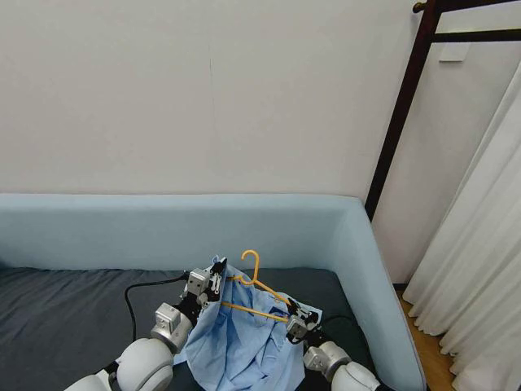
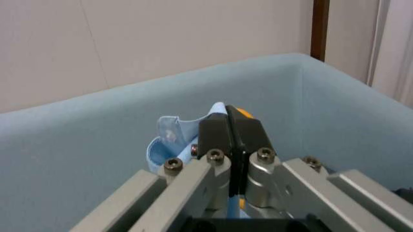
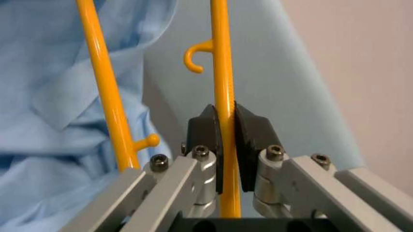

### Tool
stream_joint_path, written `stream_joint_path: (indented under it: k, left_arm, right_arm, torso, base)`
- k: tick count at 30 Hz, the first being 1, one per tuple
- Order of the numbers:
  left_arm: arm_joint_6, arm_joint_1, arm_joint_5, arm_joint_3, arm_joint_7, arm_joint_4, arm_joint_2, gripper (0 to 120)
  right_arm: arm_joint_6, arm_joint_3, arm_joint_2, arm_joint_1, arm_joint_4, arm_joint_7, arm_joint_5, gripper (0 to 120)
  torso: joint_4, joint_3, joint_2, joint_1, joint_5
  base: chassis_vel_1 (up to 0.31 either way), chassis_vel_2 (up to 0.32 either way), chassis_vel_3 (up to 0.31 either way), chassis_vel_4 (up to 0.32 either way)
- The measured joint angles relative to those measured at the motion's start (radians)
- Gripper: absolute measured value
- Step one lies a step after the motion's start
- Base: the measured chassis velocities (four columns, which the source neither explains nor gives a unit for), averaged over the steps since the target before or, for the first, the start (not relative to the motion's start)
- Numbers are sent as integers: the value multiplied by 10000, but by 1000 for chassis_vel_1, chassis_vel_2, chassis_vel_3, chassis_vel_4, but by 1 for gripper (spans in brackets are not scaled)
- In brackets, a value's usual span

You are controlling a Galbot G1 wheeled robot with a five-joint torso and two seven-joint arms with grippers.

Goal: Pick up the clothes from the sofa and hang them on the clothes hanger.

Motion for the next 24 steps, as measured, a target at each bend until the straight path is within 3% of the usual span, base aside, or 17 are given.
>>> stream_joint_path:
  k: [5,10,24]
  left_arm:
    - [2,-640,5,906,-3,196,-13,0]
    - [-10,-538,119,1232,78,-8,163,0]
    - [-333,694,809,669,301,-473,347,0]
  right_arm:
    - [-84,-14,-14,277,424,-38,-203,5]
    - [-132,128,-196,377,740,-52,33,5]
    - [-211,745,-700,353,1198,36,802,5]
  torso:
    - [-1,0,0,0,3]
    - [0,0,0,0,1]
    - [1,-1,0,0,1]
  base:
    - [0,0,0,0]
    - [0,0,0,0]
    - [0,0,0,0]
